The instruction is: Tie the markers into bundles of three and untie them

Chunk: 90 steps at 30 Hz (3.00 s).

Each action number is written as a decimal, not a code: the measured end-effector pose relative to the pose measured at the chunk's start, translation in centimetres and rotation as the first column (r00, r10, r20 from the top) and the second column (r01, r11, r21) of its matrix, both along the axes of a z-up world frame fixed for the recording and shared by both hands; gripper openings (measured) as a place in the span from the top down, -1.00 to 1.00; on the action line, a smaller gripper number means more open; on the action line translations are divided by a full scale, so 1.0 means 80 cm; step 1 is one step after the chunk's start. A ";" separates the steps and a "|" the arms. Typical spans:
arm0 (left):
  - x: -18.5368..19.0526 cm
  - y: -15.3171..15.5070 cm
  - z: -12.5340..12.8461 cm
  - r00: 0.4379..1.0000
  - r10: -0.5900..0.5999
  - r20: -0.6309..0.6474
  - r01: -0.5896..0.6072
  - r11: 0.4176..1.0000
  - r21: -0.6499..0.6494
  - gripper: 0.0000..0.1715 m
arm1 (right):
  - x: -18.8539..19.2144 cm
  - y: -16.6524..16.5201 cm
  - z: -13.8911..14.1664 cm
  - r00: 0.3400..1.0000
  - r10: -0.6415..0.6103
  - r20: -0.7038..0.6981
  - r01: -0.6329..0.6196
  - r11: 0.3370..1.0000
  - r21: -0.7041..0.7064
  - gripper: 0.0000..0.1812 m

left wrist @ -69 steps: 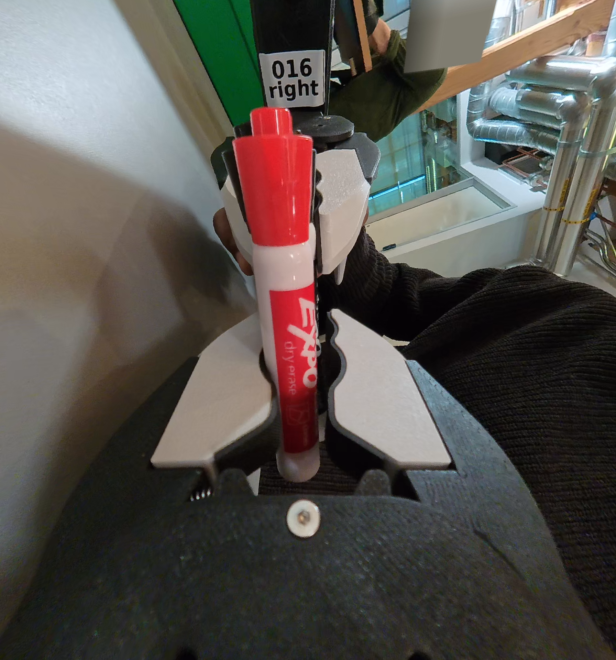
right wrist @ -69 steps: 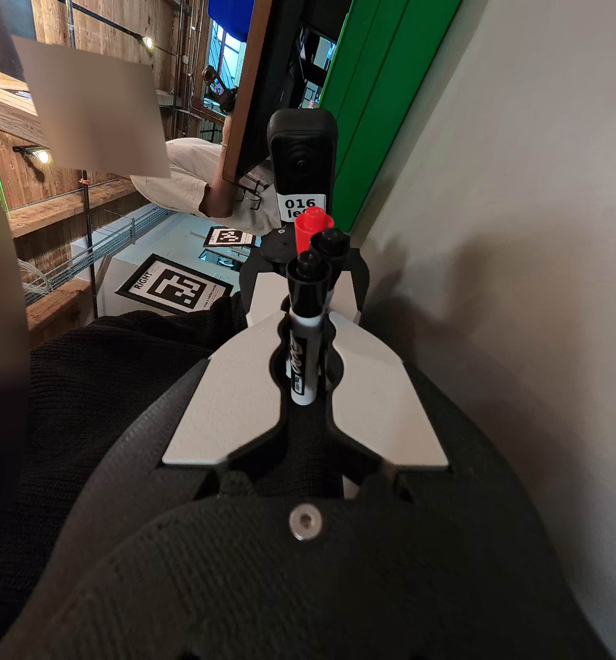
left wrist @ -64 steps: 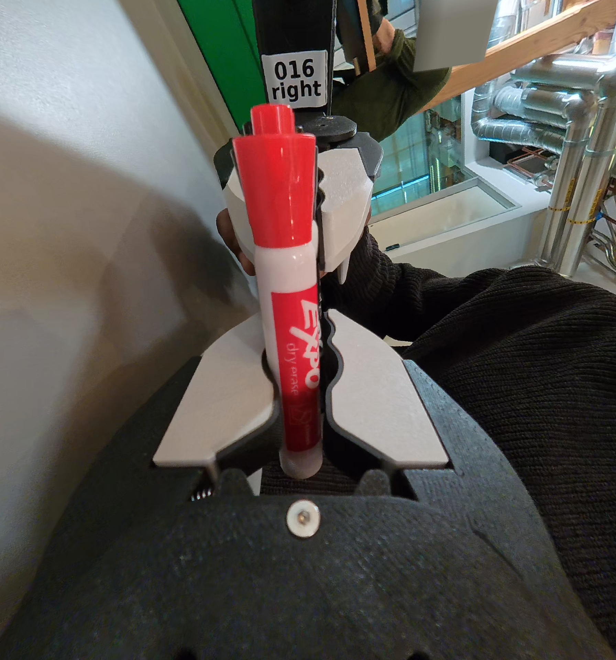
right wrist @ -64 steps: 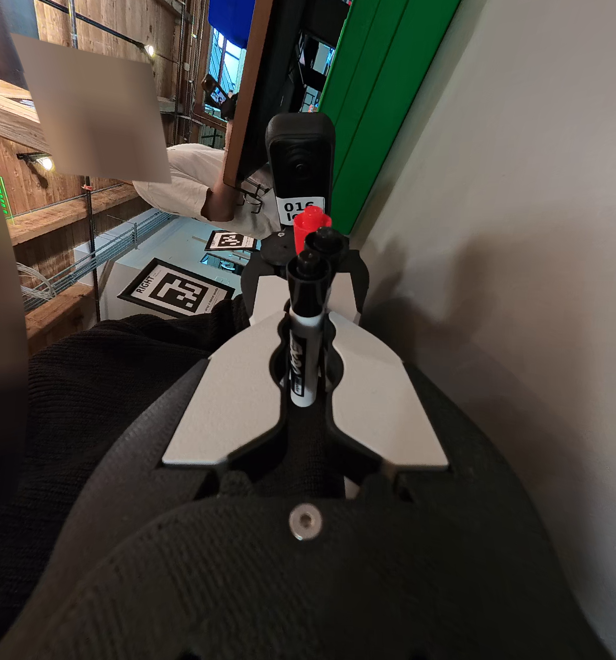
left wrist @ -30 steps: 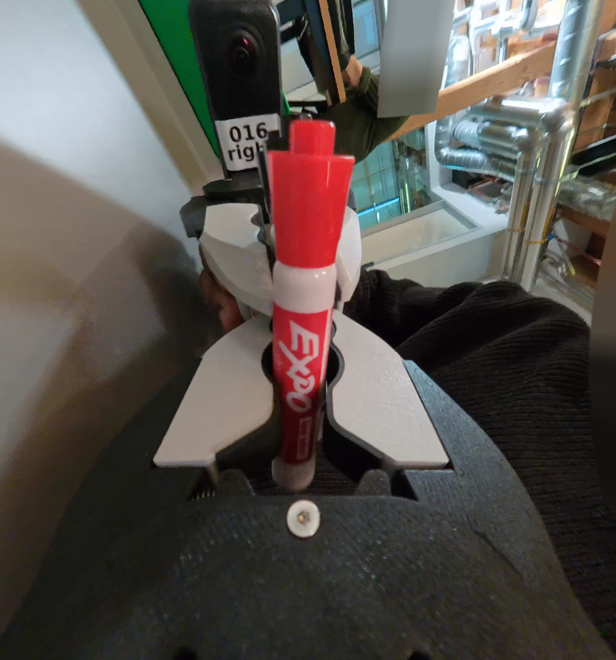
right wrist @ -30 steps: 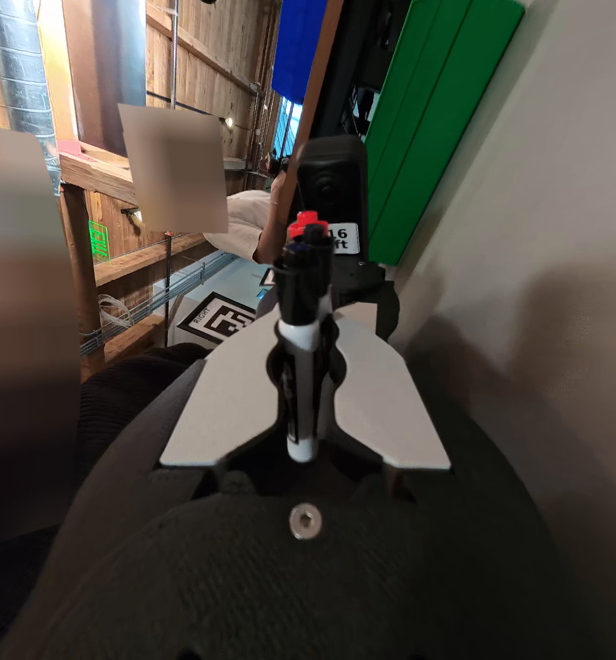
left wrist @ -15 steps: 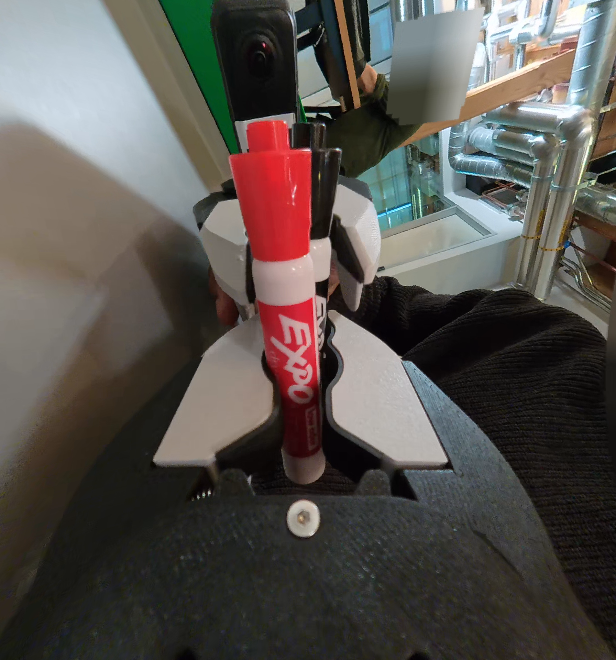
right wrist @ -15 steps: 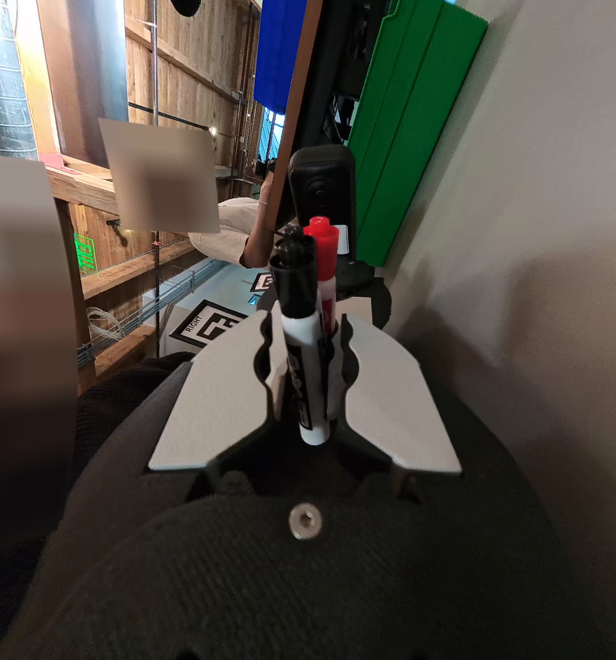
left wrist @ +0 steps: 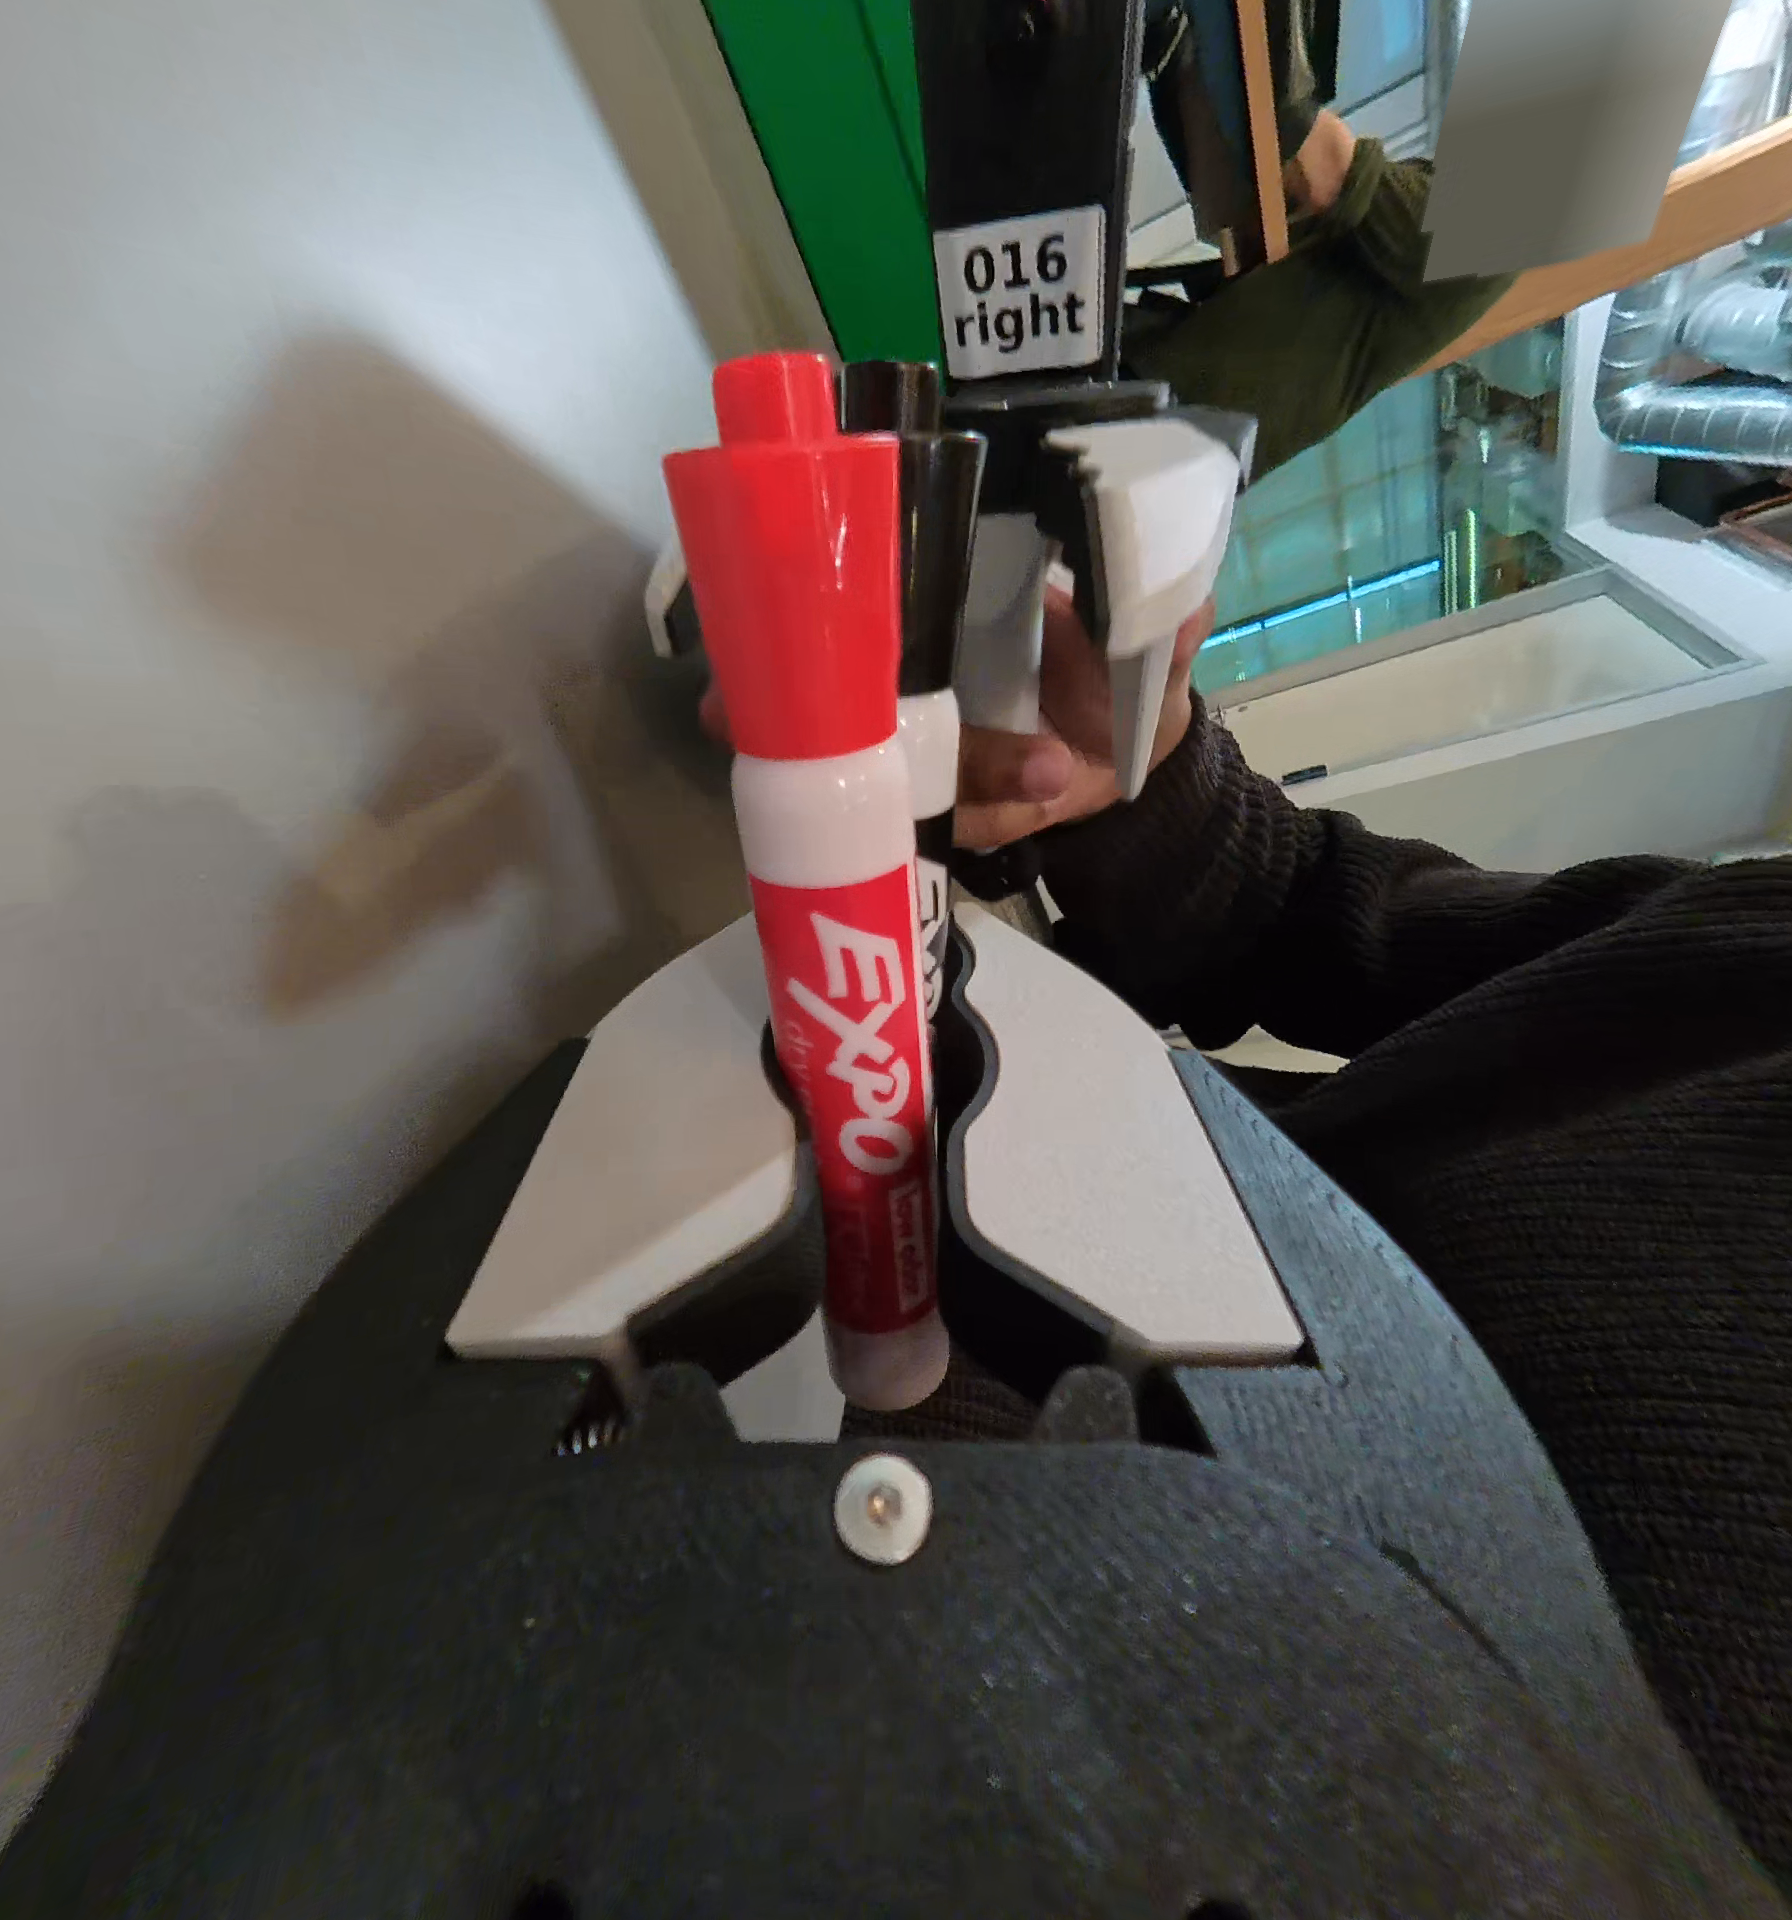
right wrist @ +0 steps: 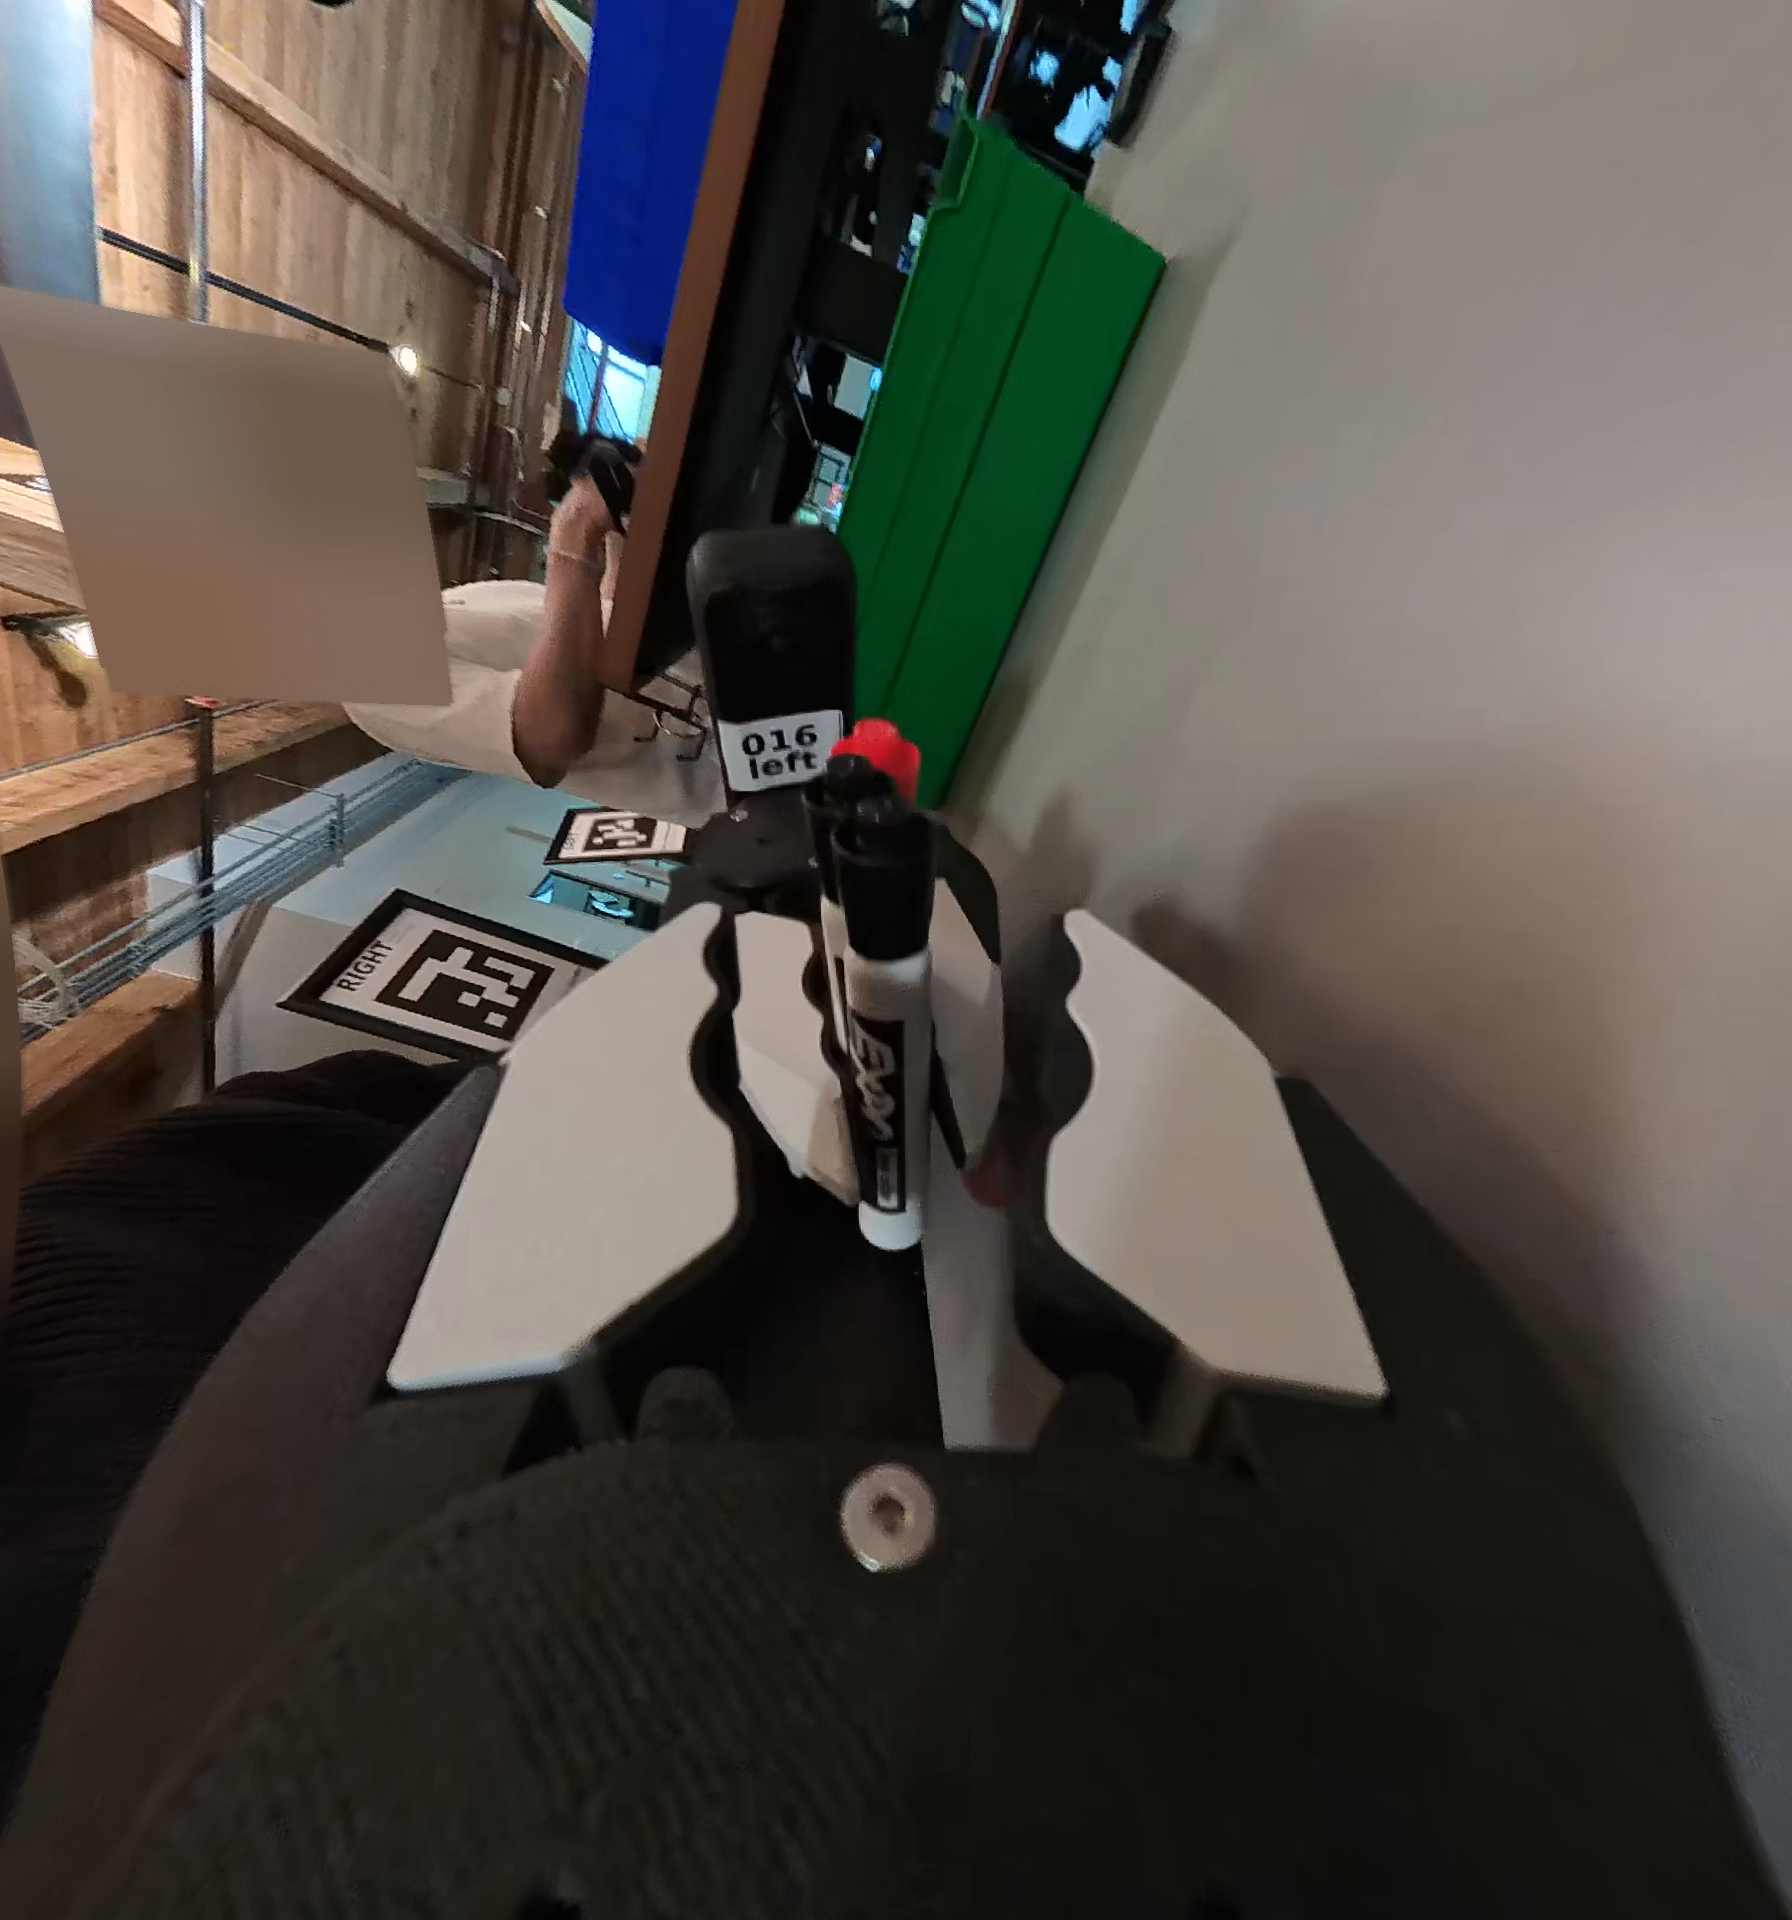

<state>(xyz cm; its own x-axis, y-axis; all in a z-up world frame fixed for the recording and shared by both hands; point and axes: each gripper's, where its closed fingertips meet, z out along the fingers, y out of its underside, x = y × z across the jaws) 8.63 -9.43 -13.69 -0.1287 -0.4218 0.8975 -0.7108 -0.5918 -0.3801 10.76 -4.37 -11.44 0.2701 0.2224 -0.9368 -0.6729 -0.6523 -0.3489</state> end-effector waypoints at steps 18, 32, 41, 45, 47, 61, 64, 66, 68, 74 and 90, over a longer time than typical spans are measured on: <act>0.012 0.040 -0.004 0.983 0.185 0.003 -0.185 0.980 0.077 0.77 | -0.007 0.002 -0.010 0.998 -0.019 0.052 0.020 0.999 -0.032 0.39; 0.014 0.046 -0.024 0.959 0.283 -0.032 -0.261 0.918 0.298 0.77 | -0.022 0.025 -0.015 0.919 -0.102 0.382 0.110 0.994 0.000 0.21; 0.011 0.034 -0.026 0.954 0.298 -0.035 -0.246 0.844 0.477 0.75 | -0.042 0.029 -0.012 0.952 -0.092 0.293 0.120 0.990 -0.080 0.47; 0.010 0.033 -0.032 0.952 0.298 -0.065 -0.240 0.862 0.446 0.74 | -0.039 0.029 -0.020 0.956 -0.078 0.284 0.108 0.990 -0.090 0.58; 0.011 0.032 -0.032 0.956 0.286 -0.063 -0.232 0.871 0.434 0.73 | -0.038 0.029 -0.019 0.953 -0.066 0.296 0.095 0.992 -0.083 0.60; 0.006 0.014 -0.019 0.992 0.126 -0.025 -0.110 0.934 0.340 0.75 | -0.048 0.024 -0.001 1.000 0.016 -0.021 -0.017 0.998 -0.055 0.69; 0.006 0.009 -0.013 0.995 0.098 -0.009 -0.090 0.948 0.304 0.75 | -0.048 0.021 0.003 0.999 0.035 -0.018 -0.036 0.999 -0.016 0.75; 0.005 0.006 -0.008 0.998 0.066 0.016 -0.068 0.956 0.287 0.75 | -0.048 0.018 0.007 0.999 0.053 0.014 -0.053 0.998 0.023 0.78; 0.004 0.002 -0.001 0.998 0.038 0.044 -0.048 0.969 0.241 0.75 | -0.049 0.015 0.011 0.996 0.077 0.048 -0.080 0.995 0.054 0.79; 0.001 -0.002 0.011 0.987 -0.047 0.152 0.000 0.955 0.297 0.75 | -0.054 0.004 0.032 0.986 0.152 0.067 -0.162 0.972 0.170 0.75; 0.002 0.000 0.002 1.000 0.010 0.023 -0.011 0.999 0.049 0.74 | -0.047 0.012 0.019 0.992 0.102 -0.071 -0.098 0.994 0.059 0.68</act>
<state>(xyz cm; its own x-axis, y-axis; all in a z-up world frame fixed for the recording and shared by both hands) 8.82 -9.43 -13.50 -0.1440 -0.4671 0.8724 -0.6957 -0.5792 -0.4250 7.00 -3.40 -9.95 0.1752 0.2963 -0.9389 -0.6306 -0.6986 -0.3381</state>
